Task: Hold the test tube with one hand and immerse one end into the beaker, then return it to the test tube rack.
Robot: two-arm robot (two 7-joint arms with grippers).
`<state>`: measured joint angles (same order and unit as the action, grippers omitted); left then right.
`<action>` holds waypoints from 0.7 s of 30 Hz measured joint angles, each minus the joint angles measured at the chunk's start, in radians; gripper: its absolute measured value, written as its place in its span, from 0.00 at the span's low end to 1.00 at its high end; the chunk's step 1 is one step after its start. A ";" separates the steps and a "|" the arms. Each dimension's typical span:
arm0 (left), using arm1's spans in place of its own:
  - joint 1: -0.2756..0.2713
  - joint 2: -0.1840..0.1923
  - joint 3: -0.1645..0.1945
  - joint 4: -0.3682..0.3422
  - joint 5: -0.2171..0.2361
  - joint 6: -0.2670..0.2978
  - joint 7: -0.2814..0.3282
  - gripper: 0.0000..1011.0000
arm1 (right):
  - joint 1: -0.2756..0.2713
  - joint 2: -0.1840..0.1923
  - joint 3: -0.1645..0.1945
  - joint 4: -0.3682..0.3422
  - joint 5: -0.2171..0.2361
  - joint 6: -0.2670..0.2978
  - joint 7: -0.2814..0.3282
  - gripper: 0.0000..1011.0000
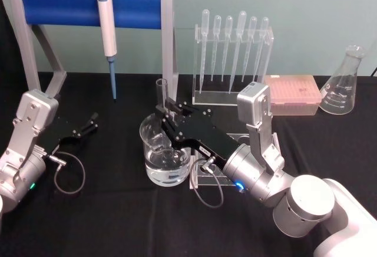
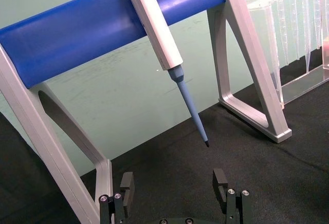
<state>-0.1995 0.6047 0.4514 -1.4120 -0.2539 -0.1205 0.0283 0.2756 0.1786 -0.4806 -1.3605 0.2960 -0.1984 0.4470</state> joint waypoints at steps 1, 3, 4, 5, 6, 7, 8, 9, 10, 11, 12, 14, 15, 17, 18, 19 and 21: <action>0.000 0.000 0.000 0.000 0.000 0.000 0.000 0.99 | 0.000 0.000 0.000 0.000 0.000 0.000 0.000 0.22; 0.000 0.000 0.000 0.000 0.000 0.000 0.000 0.99 | 0.000 0.000 0.000 0.000 0.000 0.000 0.000 0.22; 0.000 0.000 0.000 0.000 0.000 0.000 0.000 0.99 | 0.000 0.000 0.000 0.000 0.000 0.000 0.000 0.22; 0.000 0.000 0.000 0.000 0.000 0.000 0.000 0.99 | 0.000 0.000 0.000 0.000 0.000 0.000 0.000 0.22; 0.000 0.000 0.000 0.000 0.000 0.000 0.000 0.99 | 0.000 0.000 0.000 0.000 0.000 0.000 0.000 0.22; 0.000 0.000 0.000 0.000 0.000 0.000 0.000 0.99 | 0.000 0.000 0.000 0.000 0.000 0.000 0.000 0.22; 0.000 0.000 0.000 0.000 0.000 0.000 0.000 0.99 | 0.000 0.000 0.000 0.000 0.000 0.000 0.000 0.22; 0.000 0.000 0.000 0.000 0.000 0.000 0.000 0.99 | 0.000 0.000 0.000 0.000 0.000 0.000 0.000 0.22; 0.000 0.000 0.000 0.000 0.000 0.000 0.000 0.99 | 0.000 0.000 0.000 0.000 0.000 0.000 0.000 0.22; 0.000 0.000 0.000 0.000 0.000 0.000 0.000 0.99 | 0.000 0.000 0.000 0.000 0.000 0.000 0.000 0.22; 0.000 0.000 0.000 0.000 0.000 0.000 0.000 0.99 | 0.000 0.000 0.000 0.000 0.000 0.000 0.000 0.22; 0.000 0.000 0.000 0.000 0.000 0.000 0.000 0.99 | 0.000 0.000 0.000 0.000 0.000 0.000 0.000 0.22; 0.000 0.000 0.000 0.000 0.000 0.000 0.000 0.99 | 0.000 0.000 0.000 0.000 0.000 0.000 0.000 0.22; 0.000 0.000 0.000 0.000 0.000 0.000 0.000 0.99 | 0.000 0.000 0.000 0.000 0.000 0.000 0.000 0.22; 0.000 0.000 0.000 0.000 0.000 0.000 0.000 0.99 | 0.000 0.000 0.000 0.000 0.000 0.000 0.000 0.22; 0.000 0.000 0.000 0.000 0.000 0.000 0.000 0.99 | 0.000 0.000 0.000 0.000 0.000 0.000 0.000 0.22; 0.000 0.000 0.000 0.000 0.000 0.000 0.000 0.99 | 0.000 0.000 0.000 0.000 0.000 0.000 0.000 0.22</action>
<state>-0.1995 0.6047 0.4514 -1.4120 -0.2539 -0.1206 0.0283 0.2756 0.1786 -0.4806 -1.3605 0.2959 -0.1984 0.4470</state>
